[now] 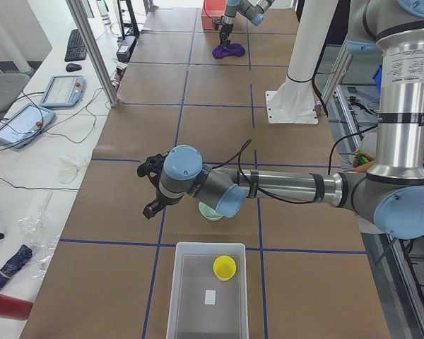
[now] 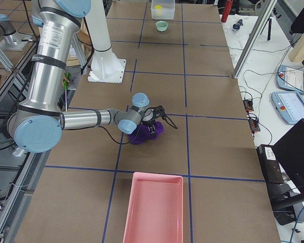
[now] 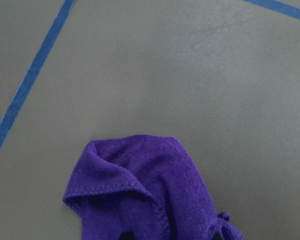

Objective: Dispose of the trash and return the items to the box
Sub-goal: 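Lift the purple cloth with the right gripper and drop it into the pink bin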

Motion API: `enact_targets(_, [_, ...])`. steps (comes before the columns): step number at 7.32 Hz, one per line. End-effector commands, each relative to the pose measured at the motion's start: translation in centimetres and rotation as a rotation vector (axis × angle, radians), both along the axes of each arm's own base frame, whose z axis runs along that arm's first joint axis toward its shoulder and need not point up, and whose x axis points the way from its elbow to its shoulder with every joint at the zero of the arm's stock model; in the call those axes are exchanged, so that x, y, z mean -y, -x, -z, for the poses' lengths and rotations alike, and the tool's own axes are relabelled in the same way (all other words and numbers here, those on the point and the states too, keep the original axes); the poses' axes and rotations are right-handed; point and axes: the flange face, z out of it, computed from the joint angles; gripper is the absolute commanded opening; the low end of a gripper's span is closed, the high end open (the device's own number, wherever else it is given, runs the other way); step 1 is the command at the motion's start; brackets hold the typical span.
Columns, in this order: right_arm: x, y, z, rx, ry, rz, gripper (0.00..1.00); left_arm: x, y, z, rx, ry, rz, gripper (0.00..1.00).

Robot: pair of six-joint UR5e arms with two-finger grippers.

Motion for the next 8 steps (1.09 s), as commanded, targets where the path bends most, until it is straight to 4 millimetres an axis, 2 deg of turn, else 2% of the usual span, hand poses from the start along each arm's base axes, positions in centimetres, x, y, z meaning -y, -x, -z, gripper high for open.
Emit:
enact_targets(1, [0.2,-0.2,0.2,-0.005,-0.025,0.015,0.00,-0.1,0.1,0.1,0.000,-0.002,0.002,1.00])
enact_targets(2, [2.0,-3.3,0.2,-0.033,-0.108,0.038,0.00,-0.3,0.1,0.2,0.000,-0.004,0.002,1.00])
enact_targets(4, [5.3,-11.6,-0.1,-0.077,-0.148,0.098,0.00,-0.5,0.2,0.6,0.000,-0.010,0.005,1.00])
enact_targets(6, [6.6,-21.1,-1.0,-0.072,-0.141,0.104,0.00,-0.1,0.1,1.0,-0.002,-0.001,0.006,1.00])
enact_targets(8, [7.2,-31.5,-2.5,-0.151,-0.209,0.180,0.00,0.0,0.0,1.4,-0.015,0.019,0.025,1.00])
